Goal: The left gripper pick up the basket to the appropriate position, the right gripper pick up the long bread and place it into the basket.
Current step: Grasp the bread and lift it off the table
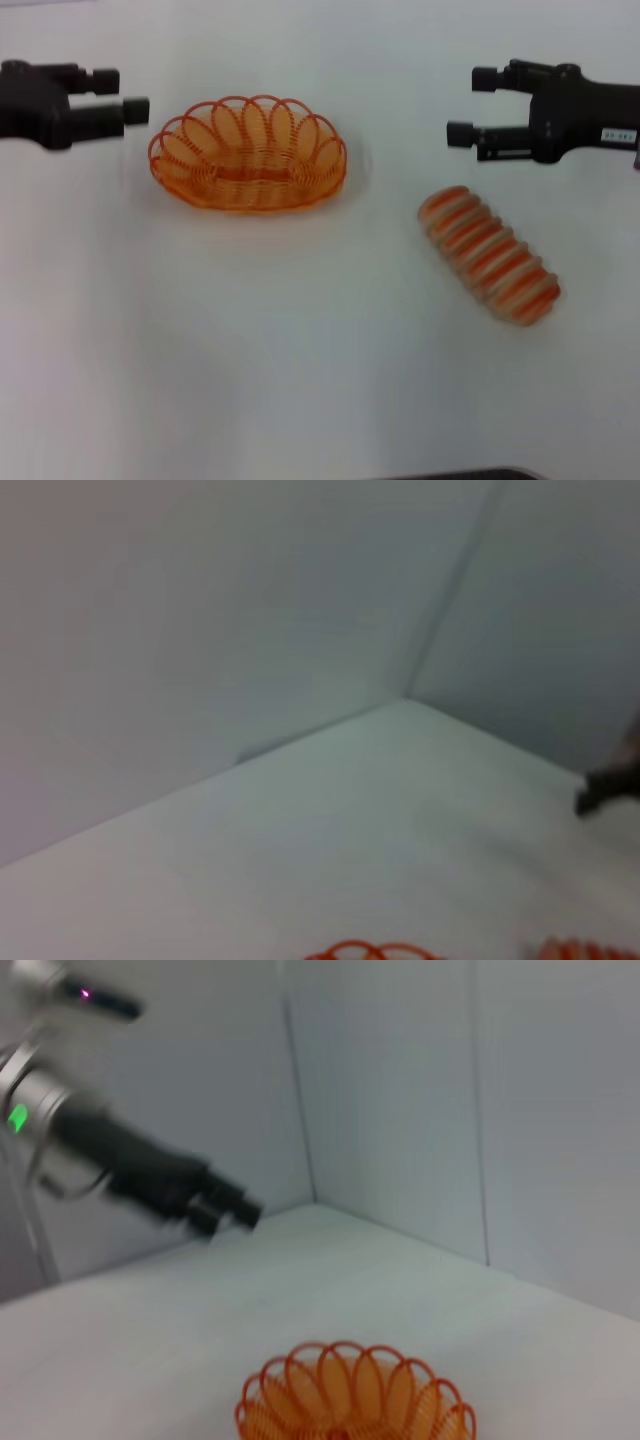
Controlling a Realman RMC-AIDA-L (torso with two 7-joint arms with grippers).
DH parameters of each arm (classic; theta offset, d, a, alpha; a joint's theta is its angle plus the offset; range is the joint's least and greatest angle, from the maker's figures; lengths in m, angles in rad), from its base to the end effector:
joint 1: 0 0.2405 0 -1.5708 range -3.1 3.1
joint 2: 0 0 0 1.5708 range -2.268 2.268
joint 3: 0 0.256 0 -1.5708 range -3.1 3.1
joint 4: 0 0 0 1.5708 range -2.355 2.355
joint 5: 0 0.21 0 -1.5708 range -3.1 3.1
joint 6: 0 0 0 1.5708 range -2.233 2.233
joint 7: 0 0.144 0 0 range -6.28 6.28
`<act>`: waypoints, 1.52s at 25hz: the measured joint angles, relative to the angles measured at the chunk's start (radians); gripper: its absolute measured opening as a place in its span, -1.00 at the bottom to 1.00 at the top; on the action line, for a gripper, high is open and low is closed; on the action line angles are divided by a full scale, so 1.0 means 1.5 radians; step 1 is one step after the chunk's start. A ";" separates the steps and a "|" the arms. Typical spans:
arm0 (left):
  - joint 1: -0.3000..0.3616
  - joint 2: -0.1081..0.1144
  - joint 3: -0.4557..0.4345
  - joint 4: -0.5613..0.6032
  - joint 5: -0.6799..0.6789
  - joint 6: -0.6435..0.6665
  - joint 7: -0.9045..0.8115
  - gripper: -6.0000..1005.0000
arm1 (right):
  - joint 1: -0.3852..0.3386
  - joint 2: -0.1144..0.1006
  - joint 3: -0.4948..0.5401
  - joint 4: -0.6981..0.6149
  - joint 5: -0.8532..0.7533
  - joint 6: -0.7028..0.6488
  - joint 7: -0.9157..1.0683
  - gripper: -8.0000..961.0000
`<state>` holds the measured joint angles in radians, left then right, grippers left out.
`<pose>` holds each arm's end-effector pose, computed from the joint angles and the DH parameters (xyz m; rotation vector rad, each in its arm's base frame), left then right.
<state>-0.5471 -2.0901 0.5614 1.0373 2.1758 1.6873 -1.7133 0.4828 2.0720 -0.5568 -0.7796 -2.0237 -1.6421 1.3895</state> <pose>-0.2465 0.3447 0.0674 -2.6542 -0.7259 -0.5257 0.2747 0.3249 0.0394 -2.6244 0.5828 0.7186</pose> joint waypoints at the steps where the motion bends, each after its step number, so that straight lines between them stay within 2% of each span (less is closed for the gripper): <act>1: 0.007 -0.001 0.004 0.002 0.004 0.004 0.030 0.16 | 0.001 -0.001 0.000 -0.002 0.006 0.001 0.020 0.93; 7: 0.042 -0.008 0.004 -0.001 0.037 -0.002 0.121 0.18 | 0.004 -0.008 0.000 -0.012 0.015 0.005 0.100 0.93; 11: 0.064 -0.017 -0.001 0.000 0.043 -0.021 0.129 0.18 | -0.002 -0.008 0.008 -0.014 0.015 0.014 0.102 0.93; 16: 0.097 -0.032 -0.016 -0.001 0.044 -0.059 0.128 0.32 | -0.004 -0.007 0.013 -0.011 0.012 0.019 0.105 0.93; 18: 0.109 -0.038 -0.023 -0.001 0.040 -0.063 0.126 0.48 | -0.005 -0.005 0.013 -0.011 0.011 0.025 0.105 0.93; 21: 0.114 -0.039 -0.031 -0.001 0.040 -0.061 0.122 0.73 | -0.006 -0.004 0.013 -0.010 0.010 0.033 0.105 0.93; 30: 0.118 -0.042 -0.039 -0.002 0.040 -0.057 0.107 0.76 | -0.008 -0.009 0.003 -0.014 0.008 0.038 0.126 0.93; 35: 0.117 -0.045 -0.034 -0.003 0.039 -0.054 0.102 0.77 | -0.005 -0.019 -0.047 -0.061 -0.001 0.014 0.202 0.93; 38: 0.116 -0.047 -0.032 -0.006 0.037 -0.049 0.099 0.77 | 0.013 -0.026 -0.059 -0.085 -0.034 -0.017 0.255 0.93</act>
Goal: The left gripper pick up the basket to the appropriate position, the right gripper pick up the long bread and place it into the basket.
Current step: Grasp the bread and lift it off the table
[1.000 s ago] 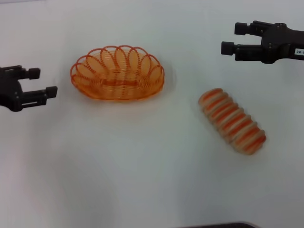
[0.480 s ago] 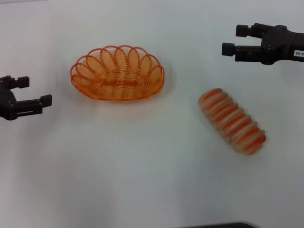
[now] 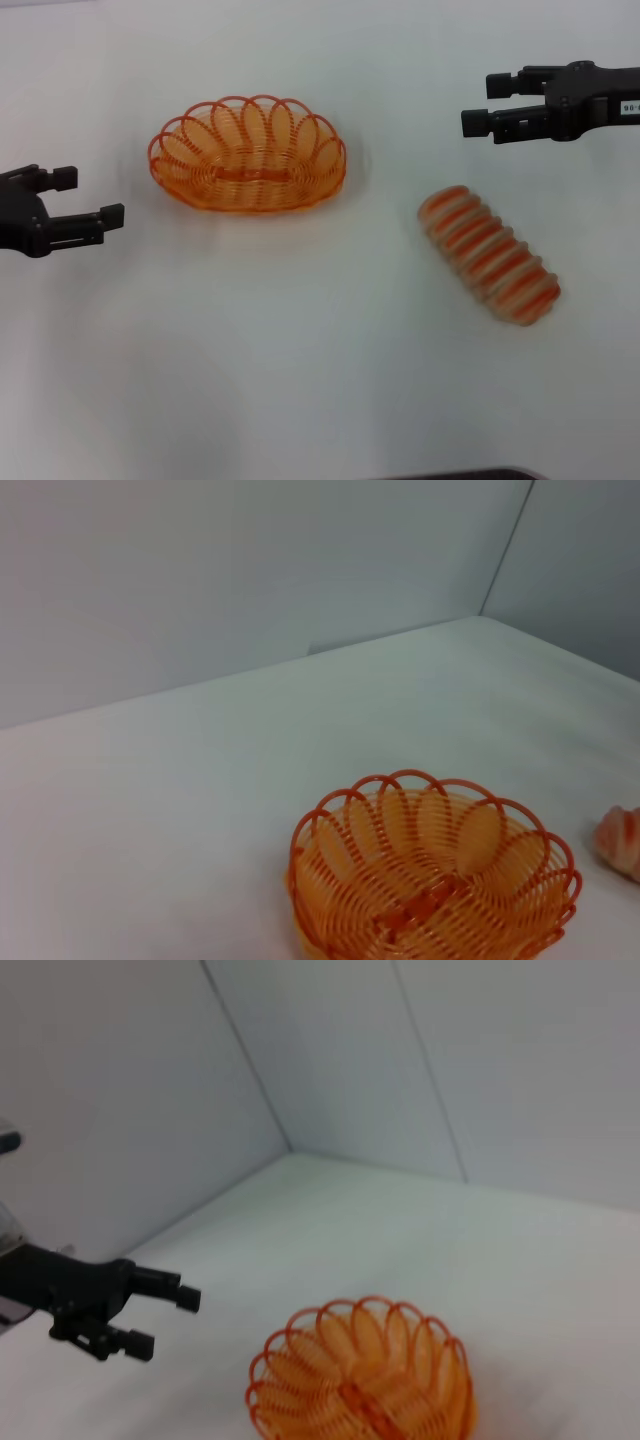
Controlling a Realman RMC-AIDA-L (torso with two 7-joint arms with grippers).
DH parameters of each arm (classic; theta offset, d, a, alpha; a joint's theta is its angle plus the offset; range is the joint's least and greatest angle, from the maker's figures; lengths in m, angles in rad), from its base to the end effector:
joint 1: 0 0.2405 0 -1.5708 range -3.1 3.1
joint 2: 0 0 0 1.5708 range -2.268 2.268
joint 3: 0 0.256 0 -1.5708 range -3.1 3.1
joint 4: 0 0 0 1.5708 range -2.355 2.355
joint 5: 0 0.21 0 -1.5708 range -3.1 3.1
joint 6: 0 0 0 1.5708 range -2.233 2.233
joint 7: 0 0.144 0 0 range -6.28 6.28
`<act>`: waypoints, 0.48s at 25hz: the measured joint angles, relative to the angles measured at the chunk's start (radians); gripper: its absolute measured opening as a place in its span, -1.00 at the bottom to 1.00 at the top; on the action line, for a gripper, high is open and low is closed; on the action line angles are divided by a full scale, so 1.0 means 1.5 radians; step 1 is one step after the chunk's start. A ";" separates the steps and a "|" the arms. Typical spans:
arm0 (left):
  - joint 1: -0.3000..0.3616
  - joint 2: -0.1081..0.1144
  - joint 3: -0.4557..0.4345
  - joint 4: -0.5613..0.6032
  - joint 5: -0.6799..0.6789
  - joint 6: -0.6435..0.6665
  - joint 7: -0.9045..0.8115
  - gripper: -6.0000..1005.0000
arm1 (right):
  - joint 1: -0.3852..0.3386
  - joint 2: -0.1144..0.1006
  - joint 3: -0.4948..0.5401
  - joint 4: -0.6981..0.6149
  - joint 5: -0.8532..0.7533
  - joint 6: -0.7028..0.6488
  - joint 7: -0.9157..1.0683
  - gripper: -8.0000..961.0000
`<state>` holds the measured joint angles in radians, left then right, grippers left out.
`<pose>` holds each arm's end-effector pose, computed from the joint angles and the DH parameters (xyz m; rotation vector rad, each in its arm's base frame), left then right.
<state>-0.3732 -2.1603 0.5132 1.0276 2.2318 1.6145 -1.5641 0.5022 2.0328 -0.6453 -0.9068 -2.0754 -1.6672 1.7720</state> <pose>-0.3082 0.2948 0.0445 -2.5376 -0.8389 -0.4372 0.2633 0.3357 0.0606 -2.6584 0.9099 0.6029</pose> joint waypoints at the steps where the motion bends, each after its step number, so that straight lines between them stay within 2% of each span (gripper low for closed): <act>1: -0.001 0.000 0.000 -0.002 -0.001 0.001 0.000 0.77 | 0.011 -0.003 0.001 -0.005 -0.017 -0.009 0.022 0.93; 5: -0.003 0.000 0.000 -0.010 -0.001 0.001 0.000 0.77 | 0.064 -0.012 0.003 -0.023 -0.100 -0.034 0.107 0.92; 12: -0.004 0.000 0.003 -0.014 0.003 0.001 -0.005 0.77 | 0.154 -0.010 -0.001 -0.048 -0.259 -0.076 0.243 0.92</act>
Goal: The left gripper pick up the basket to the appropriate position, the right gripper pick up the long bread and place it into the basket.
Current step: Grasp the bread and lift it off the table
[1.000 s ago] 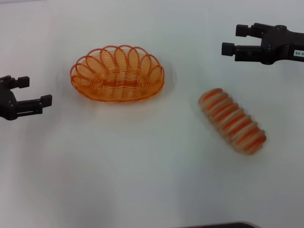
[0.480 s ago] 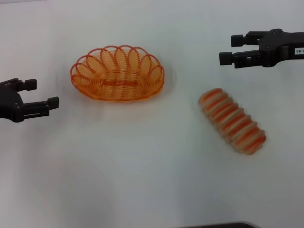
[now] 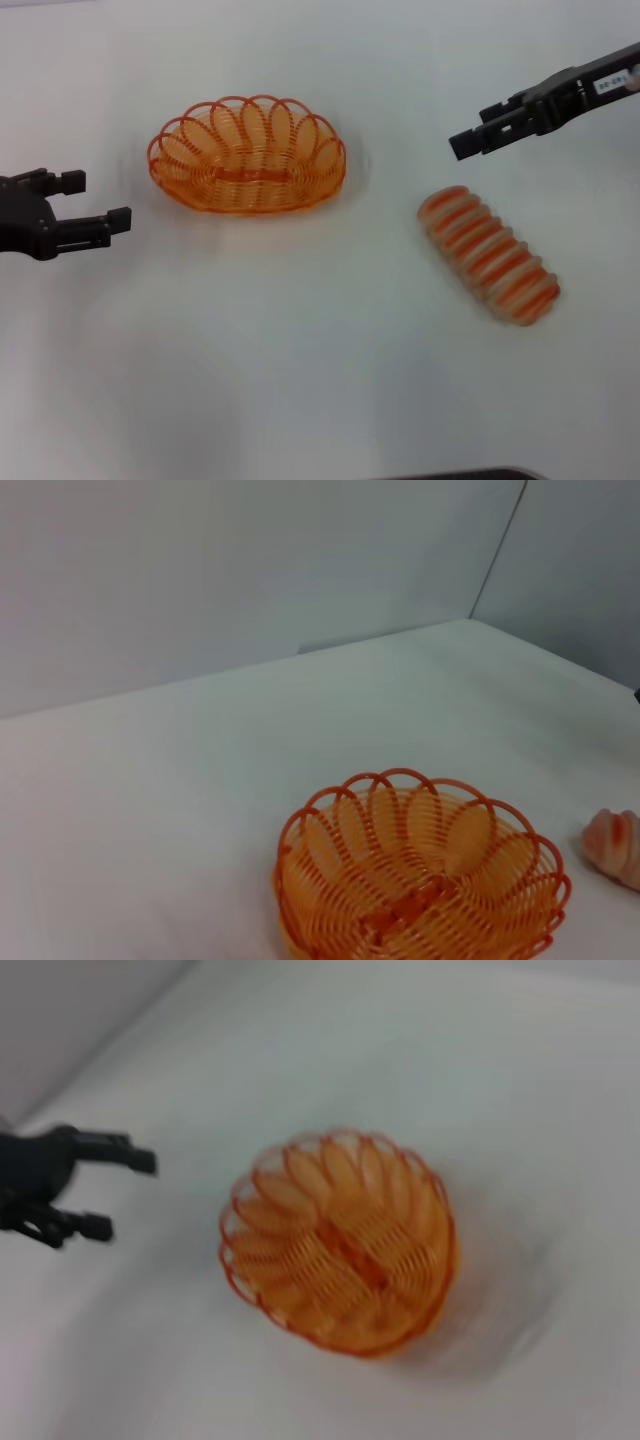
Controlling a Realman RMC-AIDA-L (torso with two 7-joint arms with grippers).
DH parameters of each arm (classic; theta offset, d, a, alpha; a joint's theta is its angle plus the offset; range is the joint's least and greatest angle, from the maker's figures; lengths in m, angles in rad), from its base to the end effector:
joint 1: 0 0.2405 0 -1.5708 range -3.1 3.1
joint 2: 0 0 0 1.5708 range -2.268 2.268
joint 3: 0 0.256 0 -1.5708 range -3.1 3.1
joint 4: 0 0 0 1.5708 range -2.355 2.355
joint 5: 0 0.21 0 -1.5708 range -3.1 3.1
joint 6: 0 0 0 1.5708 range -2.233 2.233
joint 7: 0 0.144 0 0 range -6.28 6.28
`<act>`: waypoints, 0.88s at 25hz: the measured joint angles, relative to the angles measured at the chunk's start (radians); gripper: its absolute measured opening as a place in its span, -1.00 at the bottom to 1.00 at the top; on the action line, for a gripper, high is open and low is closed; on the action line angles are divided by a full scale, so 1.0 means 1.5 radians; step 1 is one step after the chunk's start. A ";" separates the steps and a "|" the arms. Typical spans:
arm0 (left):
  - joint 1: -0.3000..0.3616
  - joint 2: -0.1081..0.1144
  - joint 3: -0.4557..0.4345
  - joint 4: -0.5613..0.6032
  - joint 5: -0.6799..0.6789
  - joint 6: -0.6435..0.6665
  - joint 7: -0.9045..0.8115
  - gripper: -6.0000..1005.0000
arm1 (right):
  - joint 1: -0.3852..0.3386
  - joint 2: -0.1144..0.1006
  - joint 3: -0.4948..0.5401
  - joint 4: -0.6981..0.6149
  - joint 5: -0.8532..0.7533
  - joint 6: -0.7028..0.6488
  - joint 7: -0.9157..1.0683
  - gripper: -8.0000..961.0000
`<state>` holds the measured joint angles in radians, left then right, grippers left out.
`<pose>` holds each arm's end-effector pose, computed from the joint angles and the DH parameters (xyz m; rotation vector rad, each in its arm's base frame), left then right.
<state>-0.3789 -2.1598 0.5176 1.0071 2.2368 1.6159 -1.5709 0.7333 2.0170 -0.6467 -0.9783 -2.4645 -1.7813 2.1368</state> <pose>-0.3076 0.2946 0.0396 -2.5521 -0.8612 -0.4457 0.2228 0.3668 0.0627 -2.7452 1.1982 0.1138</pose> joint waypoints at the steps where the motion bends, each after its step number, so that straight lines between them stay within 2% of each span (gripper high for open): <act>1: 0.000 0.000 0.000 0.000 0.000 0.000 0.000 0.77 | 0.017 0.004 -0.002 -0.002 -0.034 -0.006 0.021 0.92; 6: 0.000 0.000 0.004 -0.007 0.001 0.001 -0.003 0.77 | 0.075 0.023 -0.039 -0.004 -0.144 -0.019 0.094 0.91; 12: -0.001 0.001 0.004 -0.008 0.002 0.001 -0.003 0.77 | 0.110 0.039 -0.091 -0.003 -0.206 -0.020 0.179 0.90; 22: -0.006 0.003 0.004 -0.008 0.004 -0.006 -0.003 0.77 | 0.120 0.044 -0.158 0.000 -0.268 -0.017 0.281 0.89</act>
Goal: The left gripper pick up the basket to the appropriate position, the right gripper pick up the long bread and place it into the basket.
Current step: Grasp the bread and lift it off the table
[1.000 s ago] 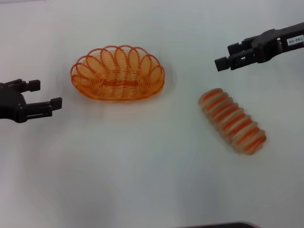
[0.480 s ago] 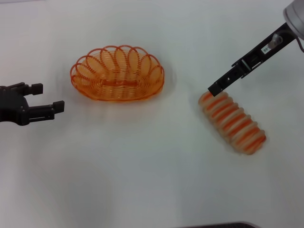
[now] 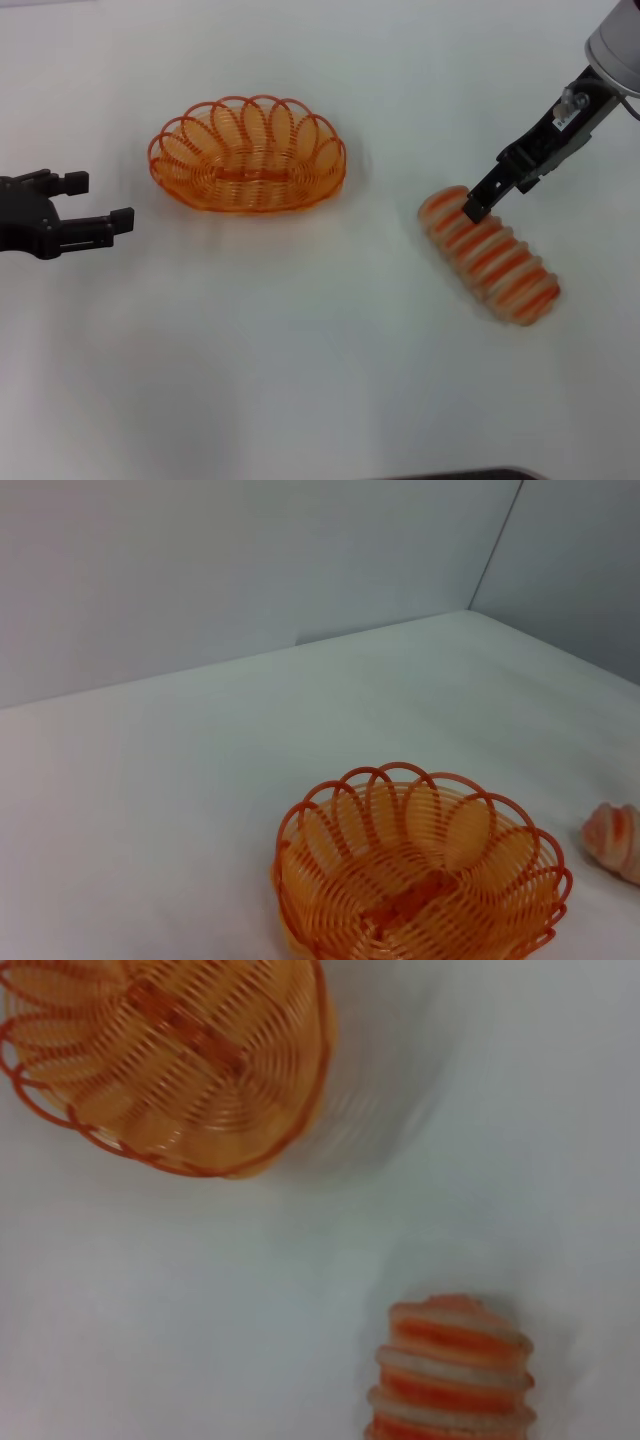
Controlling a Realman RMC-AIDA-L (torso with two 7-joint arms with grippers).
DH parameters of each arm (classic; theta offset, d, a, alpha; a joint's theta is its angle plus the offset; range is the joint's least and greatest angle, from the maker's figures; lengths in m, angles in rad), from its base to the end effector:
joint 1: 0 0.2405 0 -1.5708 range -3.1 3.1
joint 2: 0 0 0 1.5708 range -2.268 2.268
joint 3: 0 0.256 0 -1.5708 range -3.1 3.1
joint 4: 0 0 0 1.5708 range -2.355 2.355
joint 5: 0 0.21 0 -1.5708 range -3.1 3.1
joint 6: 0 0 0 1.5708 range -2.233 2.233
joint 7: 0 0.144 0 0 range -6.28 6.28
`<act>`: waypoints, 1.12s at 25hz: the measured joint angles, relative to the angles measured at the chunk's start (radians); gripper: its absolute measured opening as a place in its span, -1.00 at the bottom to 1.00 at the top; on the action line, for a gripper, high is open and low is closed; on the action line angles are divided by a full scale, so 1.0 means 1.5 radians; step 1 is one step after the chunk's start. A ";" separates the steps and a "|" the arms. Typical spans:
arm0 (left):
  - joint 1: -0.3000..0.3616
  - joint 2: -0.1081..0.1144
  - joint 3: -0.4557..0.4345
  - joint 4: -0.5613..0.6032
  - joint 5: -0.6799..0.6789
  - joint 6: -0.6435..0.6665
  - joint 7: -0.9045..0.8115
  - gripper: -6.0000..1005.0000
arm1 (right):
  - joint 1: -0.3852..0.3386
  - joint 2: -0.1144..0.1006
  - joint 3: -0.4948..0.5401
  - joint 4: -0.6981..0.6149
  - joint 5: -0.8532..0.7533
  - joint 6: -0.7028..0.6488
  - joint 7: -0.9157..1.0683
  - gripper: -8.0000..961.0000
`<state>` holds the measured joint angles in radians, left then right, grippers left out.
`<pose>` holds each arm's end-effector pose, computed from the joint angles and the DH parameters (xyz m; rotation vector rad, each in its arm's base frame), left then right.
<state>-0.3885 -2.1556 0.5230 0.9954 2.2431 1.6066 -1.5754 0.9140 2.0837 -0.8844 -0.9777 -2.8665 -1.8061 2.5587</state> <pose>-0.3071 0.2975 0.0382 -2.5575 -0.8651 -0.4371 0.1902 0.3761 0.0252 -2.5051 1.4275 -0.6348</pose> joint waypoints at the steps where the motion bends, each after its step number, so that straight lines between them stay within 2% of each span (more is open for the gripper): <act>1: 0.000 0.000 0.000 0.000 0.000 0.000 0.000 0.77 | 0.000 0.001 -0.006 0.000 -0.003 0.001 0.007 0.89; 18: 0.005 0.000 0.002 0.004 0.010 0.007 0.004 0.77 | -0.004 0.007 -0.105 0.013 -0.003 0.038 0.077 0.84; 28: 0.002 0.000 0.002 0.001 0.024 0.002 0.002 0.77 | 0.005 0.009 -0.117 0.044 0.000 0.056 0.082 0.81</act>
<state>-0.3850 -2.1552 0.5261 0.9965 2.2796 1.6091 -1.5721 0.9214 2.0969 -1.0604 -0.9118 -2.8671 -1.7224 2.6812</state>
